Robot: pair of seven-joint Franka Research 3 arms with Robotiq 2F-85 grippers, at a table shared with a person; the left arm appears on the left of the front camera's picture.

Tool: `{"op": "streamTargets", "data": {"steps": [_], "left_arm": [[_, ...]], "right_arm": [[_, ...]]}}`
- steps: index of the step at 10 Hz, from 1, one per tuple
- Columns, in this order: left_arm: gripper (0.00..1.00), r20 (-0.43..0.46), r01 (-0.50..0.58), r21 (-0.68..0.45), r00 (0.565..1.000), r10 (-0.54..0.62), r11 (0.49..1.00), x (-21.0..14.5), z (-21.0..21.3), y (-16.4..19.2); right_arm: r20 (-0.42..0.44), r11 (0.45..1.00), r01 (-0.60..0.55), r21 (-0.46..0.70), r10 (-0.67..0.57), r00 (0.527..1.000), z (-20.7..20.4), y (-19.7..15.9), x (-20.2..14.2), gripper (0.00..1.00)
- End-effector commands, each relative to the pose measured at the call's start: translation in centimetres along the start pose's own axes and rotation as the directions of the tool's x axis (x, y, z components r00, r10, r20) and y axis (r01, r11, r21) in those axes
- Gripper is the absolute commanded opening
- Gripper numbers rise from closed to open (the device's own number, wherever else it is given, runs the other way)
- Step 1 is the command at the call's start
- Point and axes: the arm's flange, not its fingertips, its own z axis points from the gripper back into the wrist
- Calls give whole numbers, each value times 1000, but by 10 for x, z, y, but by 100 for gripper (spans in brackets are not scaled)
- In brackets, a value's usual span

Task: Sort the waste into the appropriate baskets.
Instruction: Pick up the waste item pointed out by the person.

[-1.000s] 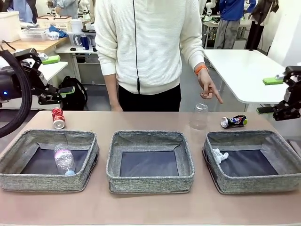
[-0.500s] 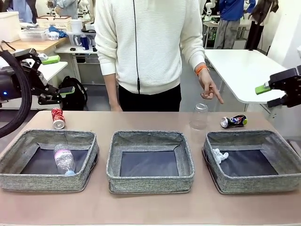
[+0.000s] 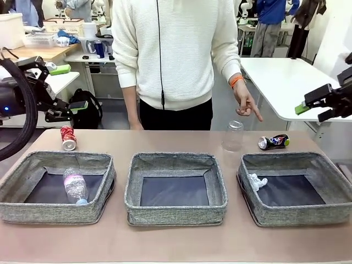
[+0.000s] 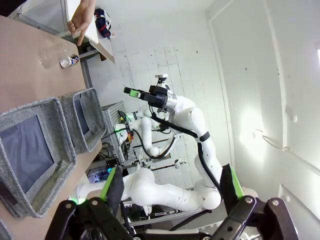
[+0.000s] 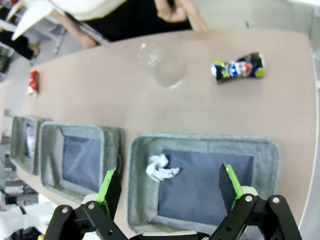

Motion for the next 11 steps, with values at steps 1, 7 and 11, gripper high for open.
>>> {"op": "streamTargets", "data": {"steps": [1, 7, 11], "left_arm": [[100, 16, -15, -15, 1000, 15, 1000, -4, -2, -3], [100, 16, -15, -15, 1000, 15, 1000, -4, -2, -3], [100, 16, -15, -15, 1000, 15, 1000, -4, -2, -3]], "right_arm": [[-35, 995, 38, -97, -42, 999, -3, 2, 11, 100], [-466, 632, -746, -209, 606, 645, -106, -5, 91, 100], [-545, 677, -676, -290, 464, 698, -126, -18, 80, 100]]}}
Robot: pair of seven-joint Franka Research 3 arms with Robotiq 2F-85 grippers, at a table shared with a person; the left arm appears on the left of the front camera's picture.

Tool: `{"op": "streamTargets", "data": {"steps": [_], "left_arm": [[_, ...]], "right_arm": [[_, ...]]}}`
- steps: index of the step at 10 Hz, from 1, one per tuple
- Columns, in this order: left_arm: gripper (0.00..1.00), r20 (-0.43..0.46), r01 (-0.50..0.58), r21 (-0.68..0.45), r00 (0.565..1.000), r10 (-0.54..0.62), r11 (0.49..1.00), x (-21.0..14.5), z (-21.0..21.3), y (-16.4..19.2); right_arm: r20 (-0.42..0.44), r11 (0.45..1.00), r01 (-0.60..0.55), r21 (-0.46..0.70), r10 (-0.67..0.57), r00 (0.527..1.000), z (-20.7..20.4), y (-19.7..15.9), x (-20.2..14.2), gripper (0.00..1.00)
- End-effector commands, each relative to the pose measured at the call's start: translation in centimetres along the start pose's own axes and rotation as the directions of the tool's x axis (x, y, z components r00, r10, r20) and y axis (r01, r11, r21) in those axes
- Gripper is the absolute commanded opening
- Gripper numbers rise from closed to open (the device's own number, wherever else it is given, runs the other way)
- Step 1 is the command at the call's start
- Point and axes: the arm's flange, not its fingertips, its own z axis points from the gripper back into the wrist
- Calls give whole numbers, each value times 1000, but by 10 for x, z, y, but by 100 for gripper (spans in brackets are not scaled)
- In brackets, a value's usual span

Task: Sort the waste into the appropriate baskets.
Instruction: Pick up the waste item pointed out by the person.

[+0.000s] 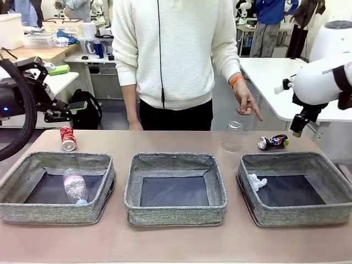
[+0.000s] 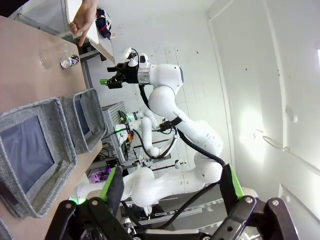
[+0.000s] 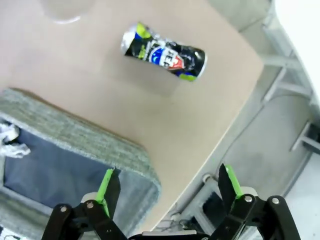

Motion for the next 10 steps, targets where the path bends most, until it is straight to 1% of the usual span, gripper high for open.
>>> {"op": "streamTargets", "data": {"steps": [1, 2, 3, 4, 5, 6, 7, 8, 10], "left_arm": [[100, 15, -15, -16, 1000, 15, 1000, -4, -3, -3], [100, 15, -15, -16, 1000, 15, 1000, -4, -3, -3], [100, 15, -15, -16, 1000, 15, 1000, -4, -3, -3], [100, 15, -15, -16, 1000, 15, 1000, -4, -3, -3], [100, 15, -15, -16, 1000, 15, 1000, -4, -3, -3], [100, 15, -15, -16, 1000, 15, 1000, -4, -3, -3], [100, 15, -15, -16, 1000, 15, 1000, -4, -3, -3], [100, 15, -15, -16, 1000, 15, 1000, -4, -3, -3], [100, 15, -15, -16, 1000, 15, 1000, -4, -3, -3]], "right_arm": [[34, 969, -241, -60, 243, 969, -4, -6, -5, 100], [151, 900, -432, 62, 419, 895, -14, -25, 4, 100], [220, 809, -573, 130, 540, 812, -26, -41, 14, 100], [313, 679, -721, 140, 660, 683, -36, -52, 23, 100], [341, 589, -786, 187, 712, 614, -47, -57, 29, 100], [353, 562, -799, 214, 718, 600, -59, -60, 35, 100], [338, 578, -787, 216, 712, 616, -70, -64, 38, 100], [276, 620, -752, 223, 700, 659, -81, -69, 39, 100], [281, 631, -740, 230, 685, 672, -85, -76, 32, 100]]}}
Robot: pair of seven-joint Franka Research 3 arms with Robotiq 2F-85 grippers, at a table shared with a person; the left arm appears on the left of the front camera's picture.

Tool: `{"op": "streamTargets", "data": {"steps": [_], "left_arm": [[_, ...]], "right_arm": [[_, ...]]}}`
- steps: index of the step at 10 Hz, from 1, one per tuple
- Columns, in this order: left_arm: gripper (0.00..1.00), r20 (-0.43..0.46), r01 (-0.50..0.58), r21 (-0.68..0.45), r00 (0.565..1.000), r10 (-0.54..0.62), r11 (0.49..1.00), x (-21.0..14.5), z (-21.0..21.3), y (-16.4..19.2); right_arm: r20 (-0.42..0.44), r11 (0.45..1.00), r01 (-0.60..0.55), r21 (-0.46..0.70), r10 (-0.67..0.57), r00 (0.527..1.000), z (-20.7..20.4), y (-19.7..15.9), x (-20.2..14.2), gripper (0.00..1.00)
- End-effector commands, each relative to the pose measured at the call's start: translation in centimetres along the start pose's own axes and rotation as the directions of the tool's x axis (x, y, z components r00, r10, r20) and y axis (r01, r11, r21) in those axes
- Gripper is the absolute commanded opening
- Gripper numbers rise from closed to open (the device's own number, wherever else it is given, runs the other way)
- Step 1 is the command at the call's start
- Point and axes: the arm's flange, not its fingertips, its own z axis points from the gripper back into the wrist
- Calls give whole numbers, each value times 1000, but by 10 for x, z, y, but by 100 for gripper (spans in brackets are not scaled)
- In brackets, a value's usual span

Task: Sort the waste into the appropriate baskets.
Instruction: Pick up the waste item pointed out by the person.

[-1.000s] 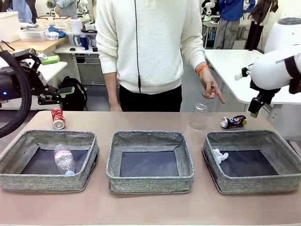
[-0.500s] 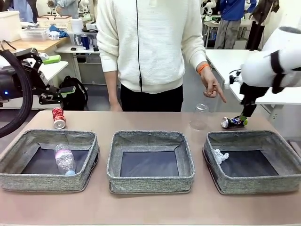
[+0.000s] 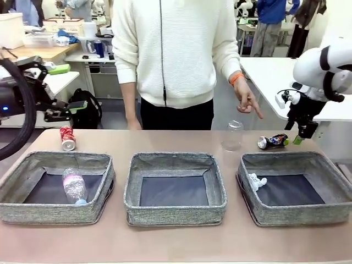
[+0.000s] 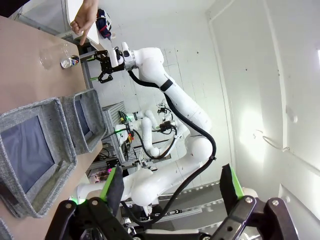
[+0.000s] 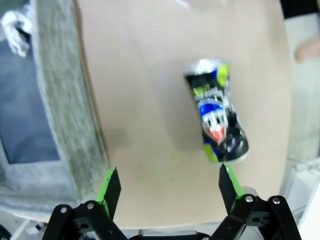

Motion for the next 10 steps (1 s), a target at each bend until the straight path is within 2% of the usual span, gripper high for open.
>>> {"op": "streamTargets", "data": {"steps": [1, 3, 8, 10], "left_arm": [[100, 13, -15, -17, 1000, 16, 1000, -5, -3, -3], [100, 13, -15, -17, 1000, 16, 1000, -5, -3, -3], [100, 13, -15, -17, 1000, 16, 1000, -5, -3, -3], [100, 13, -15, -17, 1000, 16, 1000, -5, -3, -3]], "right_arm": [[-32, 999, 26, -34, -27, 999, 3, -8, 6, 100], [-21, 996, 65, -66, -66, 998, -12, -17, 5, 100], [38, 988, 40, -149, -35, 999, -38, -43, 21, 100], [29, 991, 39, -131, -35, 999, -44, -51, 21, 100]]}}
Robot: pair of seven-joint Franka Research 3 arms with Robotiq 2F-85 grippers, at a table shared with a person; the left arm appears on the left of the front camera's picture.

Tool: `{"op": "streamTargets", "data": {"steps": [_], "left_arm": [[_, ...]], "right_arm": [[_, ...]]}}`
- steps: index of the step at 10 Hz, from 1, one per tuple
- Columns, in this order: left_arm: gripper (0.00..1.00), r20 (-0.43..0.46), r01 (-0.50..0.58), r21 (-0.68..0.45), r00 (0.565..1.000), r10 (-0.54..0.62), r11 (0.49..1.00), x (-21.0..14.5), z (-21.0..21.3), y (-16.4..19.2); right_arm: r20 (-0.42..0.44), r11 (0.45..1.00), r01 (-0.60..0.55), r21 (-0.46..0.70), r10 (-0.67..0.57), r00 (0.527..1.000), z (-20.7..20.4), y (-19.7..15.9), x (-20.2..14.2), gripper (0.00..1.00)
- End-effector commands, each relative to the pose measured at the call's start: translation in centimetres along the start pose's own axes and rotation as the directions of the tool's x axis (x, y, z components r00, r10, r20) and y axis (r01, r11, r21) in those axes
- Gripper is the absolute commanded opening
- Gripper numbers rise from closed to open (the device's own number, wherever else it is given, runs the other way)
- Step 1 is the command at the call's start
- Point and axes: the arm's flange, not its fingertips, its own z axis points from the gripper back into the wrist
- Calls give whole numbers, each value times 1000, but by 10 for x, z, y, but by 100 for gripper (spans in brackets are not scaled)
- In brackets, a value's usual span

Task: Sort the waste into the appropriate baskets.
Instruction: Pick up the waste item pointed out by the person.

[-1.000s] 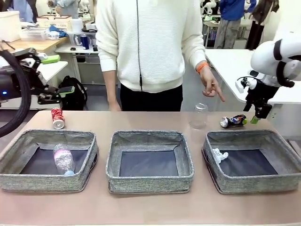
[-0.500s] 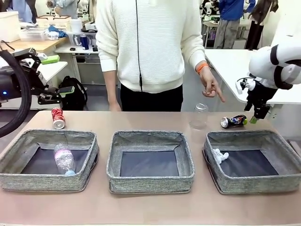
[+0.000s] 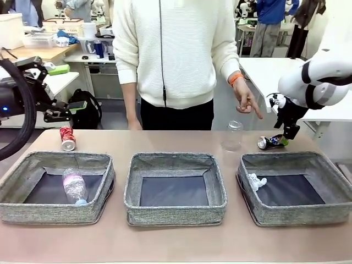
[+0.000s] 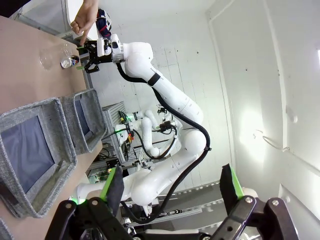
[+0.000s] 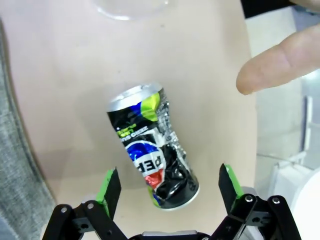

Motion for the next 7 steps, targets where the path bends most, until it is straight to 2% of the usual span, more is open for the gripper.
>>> {"op": "streamTargets", "data": {"steps": [1, 7], "left_arm": [[100, 13, -15, -17, 1000, 15, 1000, -5, -3, -3], [100, 13, -15, -17, 1000, 15, 1000, -5, -3, -3]], "right_arm": [[1, 1000, 16, 7, -16, 1000, -5, -10, -5, 100], [2, 994, 25, 103, -25, 1000, -28, -16, -4, 100]]}}
